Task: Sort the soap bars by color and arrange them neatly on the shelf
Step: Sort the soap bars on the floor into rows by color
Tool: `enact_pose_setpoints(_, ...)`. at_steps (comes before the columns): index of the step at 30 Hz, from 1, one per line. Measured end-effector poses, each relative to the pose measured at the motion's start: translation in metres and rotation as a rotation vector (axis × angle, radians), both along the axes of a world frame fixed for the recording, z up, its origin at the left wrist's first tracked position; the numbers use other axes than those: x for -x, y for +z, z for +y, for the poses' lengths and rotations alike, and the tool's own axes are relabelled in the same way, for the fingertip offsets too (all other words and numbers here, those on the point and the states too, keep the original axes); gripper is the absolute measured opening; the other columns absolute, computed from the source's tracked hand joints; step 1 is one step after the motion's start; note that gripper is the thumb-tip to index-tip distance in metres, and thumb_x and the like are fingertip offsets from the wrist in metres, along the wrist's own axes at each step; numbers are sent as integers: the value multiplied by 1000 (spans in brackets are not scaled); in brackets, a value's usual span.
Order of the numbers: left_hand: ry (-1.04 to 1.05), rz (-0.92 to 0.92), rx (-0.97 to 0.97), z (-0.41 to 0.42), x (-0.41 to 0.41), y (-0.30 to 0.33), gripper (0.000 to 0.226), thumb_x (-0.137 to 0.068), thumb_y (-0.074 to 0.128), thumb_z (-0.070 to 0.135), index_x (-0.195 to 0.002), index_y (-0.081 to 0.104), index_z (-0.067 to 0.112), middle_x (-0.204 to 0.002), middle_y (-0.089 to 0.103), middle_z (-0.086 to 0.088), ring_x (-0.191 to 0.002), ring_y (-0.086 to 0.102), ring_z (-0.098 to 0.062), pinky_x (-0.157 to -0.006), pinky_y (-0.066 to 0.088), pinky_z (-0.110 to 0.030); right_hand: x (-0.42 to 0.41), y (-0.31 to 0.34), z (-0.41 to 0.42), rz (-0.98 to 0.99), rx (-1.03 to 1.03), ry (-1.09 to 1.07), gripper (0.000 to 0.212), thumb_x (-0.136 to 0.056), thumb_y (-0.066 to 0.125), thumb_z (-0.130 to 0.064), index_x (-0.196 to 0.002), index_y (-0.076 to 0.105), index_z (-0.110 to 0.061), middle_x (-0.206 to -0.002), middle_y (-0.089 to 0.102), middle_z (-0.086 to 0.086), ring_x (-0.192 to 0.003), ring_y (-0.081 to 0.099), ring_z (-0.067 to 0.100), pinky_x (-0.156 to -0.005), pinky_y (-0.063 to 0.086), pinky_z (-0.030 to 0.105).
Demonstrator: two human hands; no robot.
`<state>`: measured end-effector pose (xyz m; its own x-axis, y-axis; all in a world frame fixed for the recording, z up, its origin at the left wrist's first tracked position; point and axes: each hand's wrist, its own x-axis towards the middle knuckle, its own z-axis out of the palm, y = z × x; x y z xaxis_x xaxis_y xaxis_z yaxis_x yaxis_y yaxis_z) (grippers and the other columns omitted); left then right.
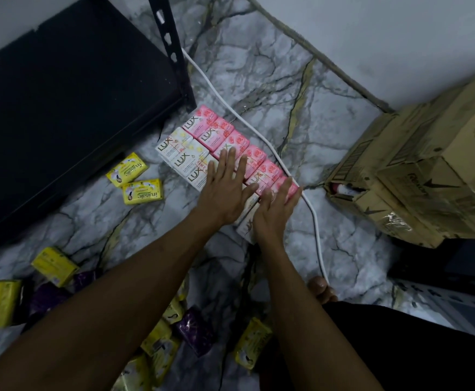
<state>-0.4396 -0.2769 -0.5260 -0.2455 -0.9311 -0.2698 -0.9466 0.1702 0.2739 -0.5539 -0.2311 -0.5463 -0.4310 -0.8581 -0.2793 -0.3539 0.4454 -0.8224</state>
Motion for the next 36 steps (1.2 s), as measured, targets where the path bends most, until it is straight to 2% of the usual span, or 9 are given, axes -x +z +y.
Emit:
enact_pose_setpoints(3, 42, 100, 33, 21, -9, 23, 74, -103, 21, 56, -160, -1, 14, -166, -12, -11, -152, -16, -27, -122, -9, -48, 2, 13, 1, 6, -21, -68, 57, -106, 33, -41, -158, 15, -28, -166, -4, 5, -151, 7, 27, -120, 15, 45)
enact_pose_setpoints(11, 342, 200, -44, 163, -77, 50, 82, -94, 10, 65, -157, 24, 14, -166, 9, -15, -153, 4, -32, -122, 11, -53, -19, 39, 80, -21, -119, -350, 47, -103, 45, -25, -144, 43, -3, -149, 38, 23, -136, 35, 39, -110, 28, 42)
enact_pose_setpoints(14, 459, 223, -111, 232, -101, 51, 89, -92, 8, 71, -156, 28, 11, -164, 15, -16, -152, 11, -34, -123, 15, -48, -34, 40, 127, 49, -202, -251, 40, -98, 47, -16, -134, 51, 1, -137, 45, 29, -127, 42, 44, -104, 33, 45)
enact_pose_setpoints(17, 574, 230, -121, 288, -117, 48, 73, -97, 27, 53, -146, 45, 3, -154, 37, -23, -141, 36, -42, -114, 32, -49, -49, 45, 172, 91, -342, -91, 36, -95, 51, -10, -128, 52, 4, -133, 47, 31, -124, 43, 45, -101, 34, 45)
enact_pose_setpoints(19, 599, 244, -135, 311, -123, 47, 66, -93, 38, 41, -145, 45, 1, -150, 41, -23, -139, 38, -43, -113, 33, -49, -58, 51, 197, 97, -457, 41, 38, -92, 54, -9, -127, 52, 5, -132, 48, 31, -125, 43, 45, -102, 30, 41)
enact_pose_setpoints(23, 569, 218, -155, 337, -130, 59, 65, -90, 55, 25, -150, 39, 7, -155, 37, -17, -140, 38, -38, -111, 39, -45, -87, 55, 223, 36, -587, 292, 44, -83, 62, -31, -113, 62, 1, -121, 62, 24, -118, 57, 39, -97, 43, 39)
enact_pose_setpoints(27, 661, 240, -227, 359, -137, 58, 76, -78, 33, 40, -146, 46, 10, -141, 53, -16, -125, 53, -37, -100, 46, -41, -105, 27, 232, 40, -612, 442, 41, -84, 65, -32, -112, 62, -1, -115, 65, 21, -107, 62, 38, -91, 50, 43)
enact_pose_setpoints(30, 699, 300, -342, 370, -143, 59, 71, -84, 44, 38, -153, 34, 25, -129, 61, -13, -114, 59, -35, -89, 51, -40, -108, 34, 237, 63, -607, 506, 34, -86, 61, -26, -108, 63, -1, -109, 66, 23, -101, 64, 38, -83, 53, 44)
enact_pose_setpoints(36, 850, 365, -173, 355, -161, 65, 45, -85, 57, 26, -130, 57, 21, -115, 69, -12, -107, 64, -33, -86, 53, -41, -132, 80, 229, 105, -455, 537, 12, -89, 58, -11, -96, 63, -3, -94, 63, 15, -91, 60, 30, -75, 45, 34)
